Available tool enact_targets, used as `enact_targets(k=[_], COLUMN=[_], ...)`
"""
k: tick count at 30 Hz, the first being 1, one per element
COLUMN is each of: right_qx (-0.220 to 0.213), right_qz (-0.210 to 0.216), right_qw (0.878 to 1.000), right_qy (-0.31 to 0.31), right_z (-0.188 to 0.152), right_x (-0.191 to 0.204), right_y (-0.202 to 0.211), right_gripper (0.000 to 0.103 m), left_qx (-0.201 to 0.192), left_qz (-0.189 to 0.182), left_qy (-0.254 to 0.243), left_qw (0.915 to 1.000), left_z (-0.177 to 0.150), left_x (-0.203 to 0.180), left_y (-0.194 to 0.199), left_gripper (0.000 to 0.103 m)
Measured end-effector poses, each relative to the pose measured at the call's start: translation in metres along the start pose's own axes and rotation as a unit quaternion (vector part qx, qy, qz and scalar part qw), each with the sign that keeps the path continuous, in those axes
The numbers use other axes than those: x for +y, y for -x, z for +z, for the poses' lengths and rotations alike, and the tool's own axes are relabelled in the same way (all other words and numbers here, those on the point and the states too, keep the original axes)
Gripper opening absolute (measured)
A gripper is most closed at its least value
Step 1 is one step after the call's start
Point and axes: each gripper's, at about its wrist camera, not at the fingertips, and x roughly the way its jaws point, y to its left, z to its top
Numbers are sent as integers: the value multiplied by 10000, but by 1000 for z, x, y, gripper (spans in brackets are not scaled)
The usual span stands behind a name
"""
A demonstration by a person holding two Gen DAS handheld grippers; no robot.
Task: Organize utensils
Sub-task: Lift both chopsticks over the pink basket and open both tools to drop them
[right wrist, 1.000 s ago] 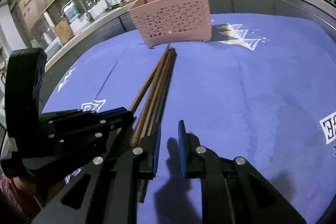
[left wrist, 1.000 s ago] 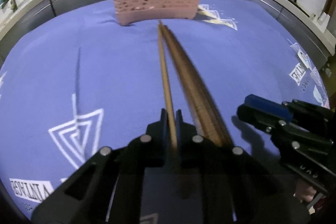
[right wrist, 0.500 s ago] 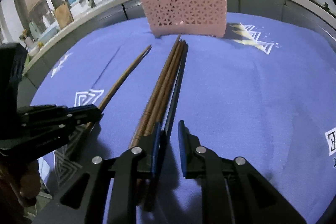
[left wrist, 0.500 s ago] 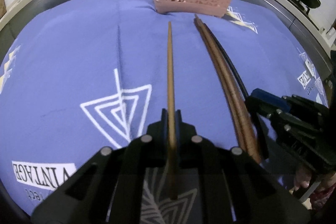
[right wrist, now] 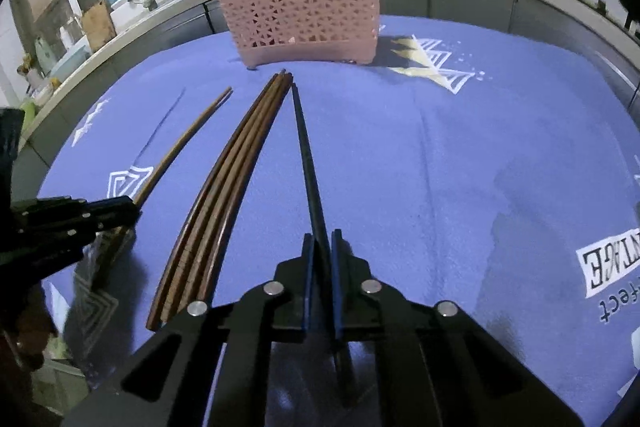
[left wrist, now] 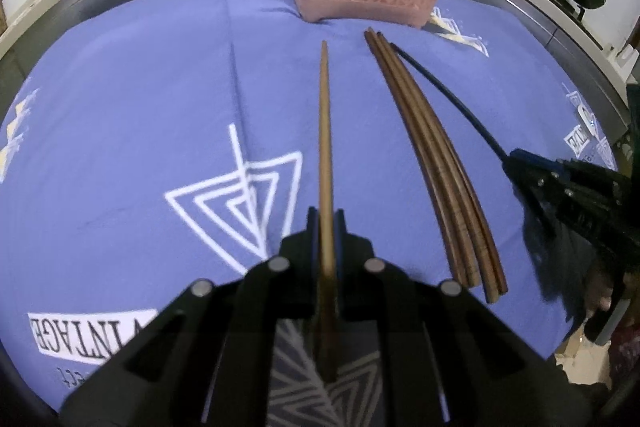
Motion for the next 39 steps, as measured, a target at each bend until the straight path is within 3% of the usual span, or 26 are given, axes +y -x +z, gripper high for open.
enact_targets(k=[7,15,17,20,23,24,28,30,35,39], right_qx=[205,335,341,348,-342,-753,-1889,-2284,-2771,-2855], right_qz=[93,214,210,306,746,887,1101,1032,741,613], right_qw=[9995,9979,9974,9975,9959,9927,9754,9677,9578,9561], right_qy=[216,503,591,527,368,326,290,262,194,258], right_z=[42,99,107,113,118,119,118,113,98,99], right_x=[7,17,18,14,8,6,0,-2,-1,5], right_y=[-26,-67,-73,-69,-28,-5,60,83,100,101], right_gripper=[10,10,5,4,4,5,5,5,5,4], left_qx=[17,-64,-88,-166,-744,-967,-1840,-2073,-2498,-2627], left_qz=[210,362,368,480,161,50,-235,-221,-164,-22], left_qy=[-346,-381,-429,-439,-311,-254,-152,-132,-167,-301], left_qw=[9992,9986,9984,9977,9966,9950,9825,9779,9680,9644], left_z=[40,94,101,104,107,107,107,103,84,75], left_x=[-9,-12,-15,-15,-10,-8,-3,-3,-5,-8], left_y=[-22,-54,-57,-50,-8,9,79,99,128,135], left_gripper=[12,11,6,5,5,5,5,5,5,6])
